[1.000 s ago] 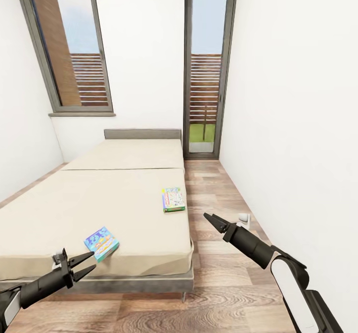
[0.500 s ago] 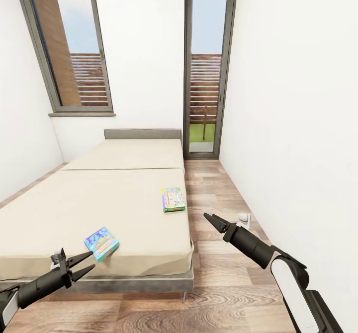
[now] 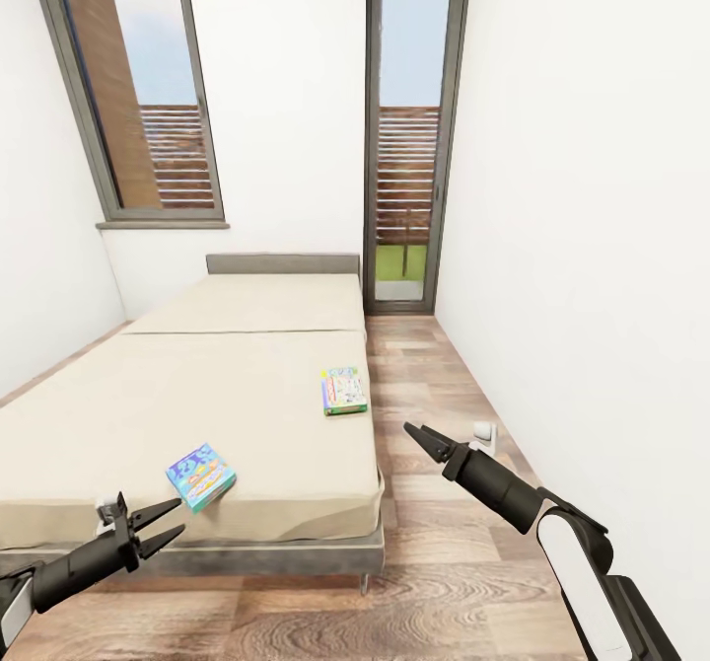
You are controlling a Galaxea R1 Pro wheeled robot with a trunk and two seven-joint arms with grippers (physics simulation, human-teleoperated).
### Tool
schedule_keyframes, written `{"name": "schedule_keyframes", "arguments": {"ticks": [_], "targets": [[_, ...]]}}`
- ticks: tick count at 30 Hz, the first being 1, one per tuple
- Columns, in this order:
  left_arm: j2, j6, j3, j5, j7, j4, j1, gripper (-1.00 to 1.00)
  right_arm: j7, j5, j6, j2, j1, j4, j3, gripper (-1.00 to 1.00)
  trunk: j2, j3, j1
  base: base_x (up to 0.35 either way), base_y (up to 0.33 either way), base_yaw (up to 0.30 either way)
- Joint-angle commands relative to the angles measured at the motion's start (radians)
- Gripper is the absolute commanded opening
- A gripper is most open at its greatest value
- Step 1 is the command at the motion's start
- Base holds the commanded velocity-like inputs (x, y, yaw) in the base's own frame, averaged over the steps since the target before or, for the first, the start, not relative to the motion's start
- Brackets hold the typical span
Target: Put all the toys in the child's room - the three board games (two on the bed and one on the table), the two jigsaw puzzles on the table, and the tennis ball on the table - inside the toy box on the table in the child's room.
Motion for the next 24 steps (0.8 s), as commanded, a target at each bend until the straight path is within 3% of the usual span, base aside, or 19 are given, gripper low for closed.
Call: {"name": "schedule_keyframes", "arguments": {"ticks": [1, 17, 24], "targets": [[0.000, 0.011, 0.002, -0.002, -0.004, 0.000, -0.001, 1.00, -0.002, -0.009, 0.007, -0.001, -0.001, 0.000, 0.000, 1.00, -0.008, -0.004, 0.004, 0.000, 0.000, 0.000], [-0.001, 0.010, 0.002, -0.002, -0.005, 0.000, -0.001, 1.00, -0.002, -0.010, 0.007, -0.001, -0.001, 0.000, 0.000, 1.00, -0.120, -0.054, 0.065, 0.000, 0.000, 0.000], [-0.001, 0.008, 0.002, -0.002, -0.006, 0.000, -0.001, 1.00, -0.002, -0.011, 0.007, -0.001, -0.001, 0.000, 0.000, 1.00, -0.120, -0.062, 0.066, 0.000, 0.000, 0.000]]}}
